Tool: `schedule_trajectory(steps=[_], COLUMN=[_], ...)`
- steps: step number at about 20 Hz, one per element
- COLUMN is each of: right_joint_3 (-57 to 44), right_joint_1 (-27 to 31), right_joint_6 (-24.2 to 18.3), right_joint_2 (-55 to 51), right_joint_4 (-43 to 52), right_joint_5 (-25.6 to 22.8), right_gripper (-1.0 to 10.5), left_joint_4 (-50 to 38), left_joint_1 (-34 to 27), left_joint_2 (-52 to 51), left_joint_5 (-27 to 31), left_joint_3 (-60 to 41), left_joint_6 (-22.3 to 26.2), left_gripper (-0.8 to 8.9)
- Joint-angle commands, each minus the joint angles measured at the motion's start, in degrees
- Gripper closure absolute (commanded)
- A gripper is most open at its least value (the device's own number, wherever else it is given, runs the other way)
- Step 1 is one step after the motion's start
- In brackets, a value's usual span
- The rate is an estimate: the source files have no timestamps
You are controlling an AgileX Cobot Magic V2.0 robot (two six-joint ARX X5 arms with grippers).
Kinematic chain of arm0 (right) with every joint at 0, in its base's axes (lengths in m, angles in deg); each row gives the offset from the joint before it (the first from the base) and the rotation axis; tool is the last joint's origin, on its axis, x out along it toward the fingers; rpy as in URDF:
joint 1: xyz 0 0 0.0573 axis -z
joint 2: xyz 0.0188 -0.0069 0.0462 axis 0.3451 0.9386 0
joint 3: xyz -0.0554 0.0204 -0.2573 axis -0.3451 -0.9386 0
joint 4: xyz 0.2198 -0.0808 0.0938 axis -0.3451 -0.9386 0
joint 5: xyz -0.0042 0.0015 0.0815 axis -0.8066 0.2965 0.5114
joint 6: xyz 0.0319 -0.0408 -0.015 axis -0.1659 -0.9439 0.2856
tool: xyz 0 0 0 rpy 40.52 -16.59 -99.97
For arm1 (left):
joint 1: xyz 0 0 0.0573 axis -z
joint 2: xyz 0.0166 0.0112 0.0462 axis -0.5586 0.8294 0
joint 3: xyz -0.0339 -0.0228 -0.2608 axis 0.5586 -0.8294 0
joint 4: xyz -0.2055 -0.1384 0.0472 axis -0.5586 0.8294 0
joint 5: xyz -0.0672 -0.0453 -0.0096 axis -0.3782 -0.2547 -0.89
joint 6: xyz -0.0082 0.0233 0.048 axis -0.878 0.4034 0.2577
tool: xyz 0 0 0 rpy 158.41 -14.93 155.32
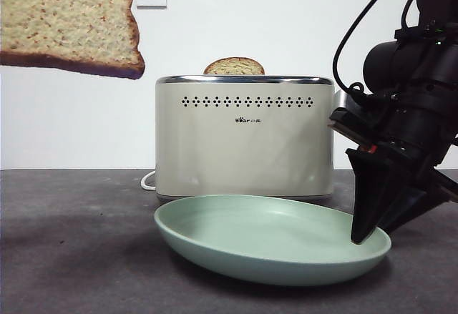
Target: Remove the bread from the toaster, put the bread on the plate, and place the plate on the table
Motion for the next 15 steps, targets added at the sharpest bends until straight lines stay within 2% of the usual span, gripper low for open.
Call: schedule_trajectory(steps=[1,4,6,12,15], right_joint_3=[0.0,0.0,0.0,0.0,0.0], right_joint_1=[-0.3,-1.2,-2.4,-9.1,-12.8], right_joint_6=[0.1,0.3,0.9,6.7,9.1], right_joint_2=[0.3,-1.8,-5.9,-20.9,-23.6], right_joint_4=[0.1,0.1,0.1,2.3,4.0], right_joint_5=[-0.6,-0.2,-0.3,-0.9,-1.1], right_gripper=[9.6,9.6,9.6,9.6,9.6], left_joint_4=[-0.5,-0.6,-1.5,-12.0,-12.7], left_joint_1=[0.2,0.2,0.2,0.2,0.2], left_joint_2=[-0.1,-0.1,-0.1,1.0,6.2], left_joint_5=[-0.4,-0.9,-3.1,-10.3,-11.3], left_joint_3=[0.0,0.0,0.0,0.0,0.0], left_joint_6=[-0.8,-2.2,-3.5,-10.7,-10.8], left_gripper=[8.20,8.20,8.20,8.22,8.22])
